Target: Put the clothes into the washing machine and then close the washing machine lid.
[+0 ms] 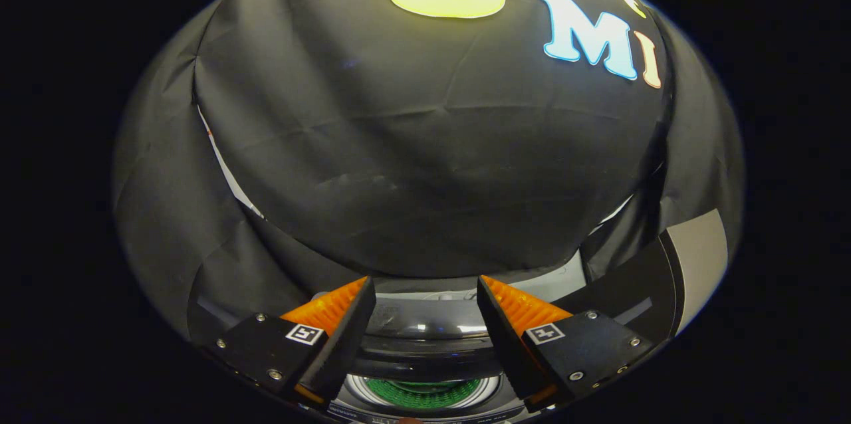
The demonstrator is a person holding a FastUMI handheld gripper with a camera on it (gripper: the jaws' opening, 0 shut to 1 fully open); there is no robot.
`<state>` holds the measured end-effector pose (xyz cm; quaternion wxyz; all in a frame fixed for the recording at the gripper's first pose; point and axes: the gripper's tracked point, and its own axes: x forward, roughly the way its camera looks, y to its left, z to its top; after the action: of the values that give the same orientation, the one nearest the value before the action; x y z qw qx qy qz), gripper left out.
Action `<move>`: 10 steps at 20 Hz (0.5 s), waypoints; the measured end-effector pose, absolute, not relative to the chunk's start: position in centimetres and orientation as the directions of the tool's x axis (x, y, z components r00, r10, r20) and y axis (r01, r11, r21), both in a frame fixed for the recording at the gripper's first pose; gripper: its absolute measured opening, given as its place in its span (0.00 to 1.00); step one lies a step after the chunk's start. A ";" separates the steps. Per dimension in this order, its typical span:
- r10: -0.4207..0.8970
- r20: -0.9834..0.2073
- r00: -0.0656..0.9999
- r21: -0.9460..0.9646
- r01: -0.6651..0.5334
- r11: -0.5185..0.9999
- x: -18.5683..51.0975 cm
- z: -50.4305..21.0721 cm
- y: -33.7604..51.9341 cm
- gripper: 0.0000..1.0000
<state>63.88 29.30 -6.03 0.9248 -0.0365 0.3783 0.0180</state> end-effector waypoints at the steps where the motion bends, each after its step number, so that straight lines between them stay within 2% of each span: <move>1: 0.005 -0.698 0.716 -0.055 -0.060 0.997 63.1 -5.8 29.2 0.95; 10: 0.009 -0.627 0.779 -0.054 -0.055 0.997 57.7 -6.2 29.4 0.94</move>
<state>57.65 29.40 -6.19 0.9424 -0.0347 0.3322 0.0167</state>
